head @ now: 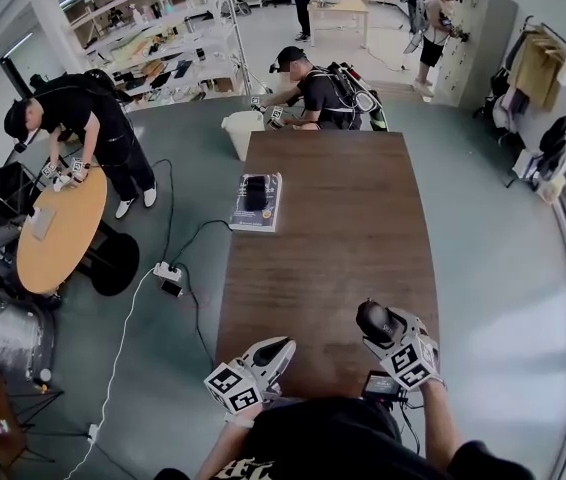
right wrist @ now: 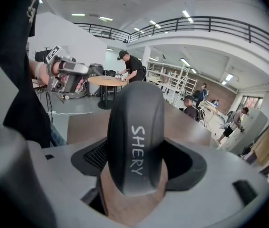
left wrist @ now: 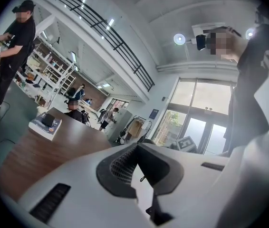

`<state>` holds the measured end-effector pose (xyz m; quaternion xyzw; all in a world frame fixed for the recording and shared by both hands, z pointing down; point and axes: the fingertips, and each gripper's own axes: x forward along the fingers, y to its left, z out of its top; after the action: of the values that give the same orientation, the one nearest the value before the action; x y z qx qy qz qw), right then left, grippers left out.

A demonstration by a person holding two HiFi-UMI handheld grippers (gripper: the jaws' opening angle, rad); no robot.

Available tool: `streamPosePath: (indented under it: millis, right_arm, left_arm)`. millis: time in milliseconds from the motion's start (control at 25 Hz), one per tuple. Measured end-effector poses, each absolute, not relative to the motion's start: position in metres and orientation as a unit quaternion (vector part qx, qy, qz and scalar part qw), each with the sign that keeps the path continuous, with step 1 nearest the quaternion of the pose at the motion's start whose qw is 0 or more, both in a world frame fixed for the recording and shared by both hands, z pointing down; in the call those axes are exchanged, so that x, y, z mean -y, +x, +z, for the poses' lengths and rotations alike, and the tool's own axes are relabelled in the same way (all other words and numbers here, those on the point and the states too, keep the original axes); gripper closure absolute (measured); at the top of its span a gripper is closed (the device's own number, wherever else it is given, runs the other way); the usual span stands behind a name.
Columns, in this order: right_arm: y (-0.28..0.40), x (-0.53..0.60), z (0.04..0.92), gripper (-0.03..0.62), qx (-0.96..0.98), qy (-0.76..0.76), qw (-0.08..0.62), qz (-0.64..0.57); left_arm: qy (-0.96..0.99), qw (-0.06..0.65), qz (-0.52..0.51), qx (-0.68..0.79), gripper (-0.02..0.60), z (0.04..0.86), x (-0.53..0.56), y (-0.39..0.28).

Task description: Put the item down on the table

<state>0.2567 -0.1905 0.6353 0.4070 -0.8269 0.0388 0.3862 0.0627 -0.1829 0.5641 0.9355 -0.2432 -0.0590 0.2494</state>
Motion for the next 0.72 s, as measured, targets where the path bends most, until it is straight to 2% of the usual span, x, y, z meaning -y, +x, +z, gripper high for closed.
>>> streamPosePath:
  millis: [360, 720]
  right_arm:
    - [0.246, 0.203, 0.702, 0.252, 0.831, 0.322, 0.454, 0.011]
    - [0.231, 0.210, 0.770, 0.252, 0.828, 0.247, 0.502, 0.045]
  left_arm:
    - [0.930, 0.246, -0.059, 0.265, 0.575, 0.567, 0.171, 0.054]
    - [0.916, 0.251, -0.063, 0.308, 0.575, 0.570, 0.159, 0.032]
